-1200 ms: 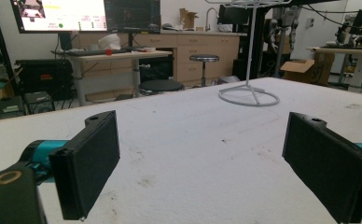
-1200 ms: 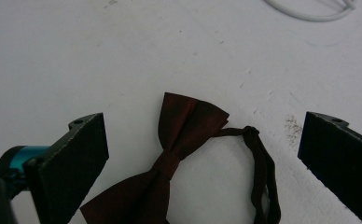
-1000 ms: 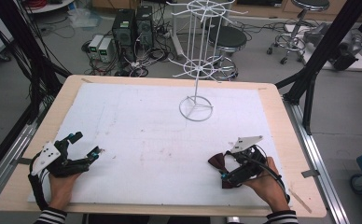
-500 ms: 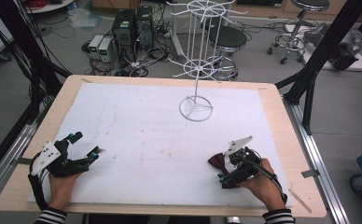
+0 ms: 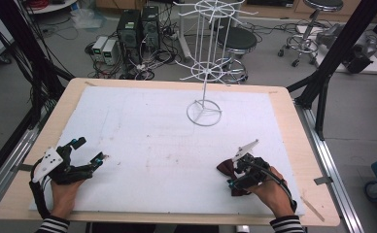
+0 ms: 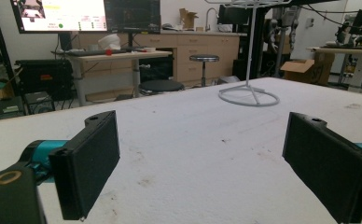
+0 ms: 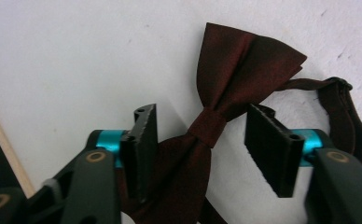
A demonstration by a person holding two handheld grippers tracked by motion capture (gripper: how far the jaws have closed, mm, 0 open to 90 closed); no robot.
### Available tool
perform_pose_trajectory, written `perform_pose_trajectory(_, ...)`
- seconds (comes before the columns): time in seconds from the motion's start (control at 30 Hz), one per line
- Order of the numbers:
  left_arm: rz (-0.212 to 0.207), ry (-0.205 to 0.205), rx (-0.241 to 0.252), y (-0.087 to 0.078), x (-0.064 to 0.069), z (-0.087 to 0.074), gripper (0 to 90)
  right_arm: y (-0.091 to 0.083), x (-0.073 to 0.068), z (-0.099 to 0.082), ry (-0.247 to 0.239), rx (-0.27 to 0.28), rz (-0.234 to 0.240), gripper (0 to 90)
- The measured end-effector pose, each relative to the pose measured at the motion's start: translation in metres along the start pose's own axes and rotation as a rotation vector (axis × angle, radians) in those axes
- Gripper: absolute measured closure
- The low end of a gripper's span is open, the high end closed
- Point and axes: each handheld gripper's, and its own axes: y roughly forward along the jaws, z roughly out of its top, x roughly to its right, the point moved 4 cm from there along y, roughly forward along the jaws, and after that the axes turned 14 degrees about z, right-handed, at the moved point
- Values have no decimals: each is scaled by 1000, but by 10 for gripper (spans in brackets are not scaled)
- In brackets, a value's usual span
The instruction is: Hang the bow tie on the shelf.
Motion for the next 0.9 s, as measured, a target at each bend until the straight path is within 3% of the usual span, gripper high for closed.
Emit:
perform_pose_trajectory(0.23, 0, 0, 0, 0, 0, 0, 113, 1, 3, 0, 42, -13, 31, 599)
perform_pose_trajectory(0.3, 0, 0, 0, 0, 0, 0, 112, 1, 4, 0, 51, -17, 31, 654)
perform_pose_trajectory(0.33, -1, -1, 1, 0, 0, 0, 113, 1, 4, -1, 68, -26, 37, 736)
perform_pose_trajectory(0.43, 0, -1, 0, 0, 0, 0, 113, 1, 5, -1, 88, -26, 42, 768)
perform_pose_trajectory(0.9, 1, -2, 3, 0, 0, 0, 113, -4, 6, 0, 78, 2, 36, 778)
